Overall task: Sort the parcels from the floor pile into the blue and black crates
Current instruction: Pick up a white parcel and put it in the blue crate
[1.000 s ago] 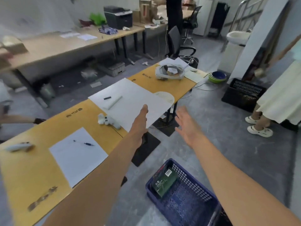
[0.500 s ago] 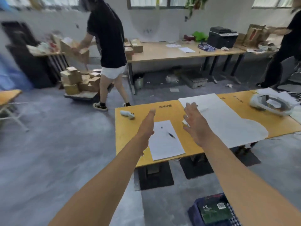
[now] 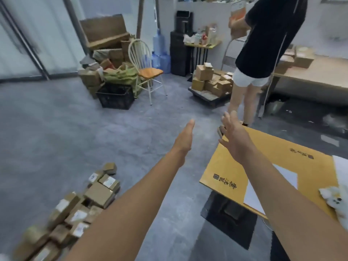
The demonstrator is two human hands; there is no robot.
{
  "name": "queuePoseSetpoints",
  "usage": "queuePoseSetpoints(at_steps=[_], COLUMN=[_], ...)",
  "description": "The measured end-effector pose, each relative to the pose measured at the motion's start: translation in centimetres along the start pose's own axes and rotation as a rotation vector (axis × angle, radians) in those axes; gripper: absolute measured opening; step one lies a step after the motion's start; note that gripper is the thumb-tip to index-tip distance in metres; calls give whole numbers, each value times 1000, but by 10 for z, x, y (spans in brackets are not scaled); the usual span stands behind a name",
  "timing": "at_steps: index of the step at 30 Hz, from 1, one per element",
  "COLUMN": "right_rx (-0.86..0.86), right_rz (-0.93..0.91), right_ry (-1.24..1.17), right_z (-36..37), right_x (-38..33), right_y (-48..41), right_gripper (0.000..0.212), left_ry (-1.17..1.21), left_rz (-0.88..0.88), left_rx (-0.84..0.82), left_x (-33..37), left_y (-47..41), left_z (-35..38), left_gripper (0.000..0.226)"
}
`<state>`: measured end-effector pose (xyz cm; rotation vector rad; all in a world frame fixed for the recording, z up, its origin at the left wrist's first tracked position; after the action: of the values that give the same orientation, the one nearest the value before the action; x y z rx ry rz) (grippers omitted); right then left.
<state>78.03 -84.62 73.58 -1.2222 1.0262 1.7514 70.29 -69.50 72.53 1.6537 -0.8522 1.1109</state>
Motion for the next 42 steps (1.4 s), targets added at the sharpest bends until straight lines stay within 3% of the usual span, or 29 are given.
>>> queuePoseSetpoints(at_steps=[8,24,31,35,42], right_rx=[-333,-788,-918,-952,-997], right_rz=[79,304,407,446,539], right_ry=[81,216,265,281,321], right_z=[118,397,512,555,618], right_x=[39,178,260,293,348], right_y=[-3,109,172,198,207], right_gripper=[77,75,77,77,80], left_ry=[108,358,465,495,523], left_rz=[-61,-212,-343,-382,-498], left_rx=[309,724,821,893,956], left_x=[-43,-192,-286,-321,-372], left_y=[61,232,315,348,374], left_z=[-89,-308,-403,-438,-499], left_gripper=[69,70,65,42,66])
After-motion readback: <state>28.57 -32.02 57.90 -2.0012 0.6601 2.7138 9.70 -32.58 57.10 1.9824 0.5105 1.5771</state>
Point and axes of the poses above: each hand's wrist, its own y-axis away from the middle knuckle, its own z-axis out of the palm, x = y × z, the point moved 7 cm from there along -y, towards the middle knuckle, and after that the axes turned 9 degrees about -y, right-handed, at the moved point
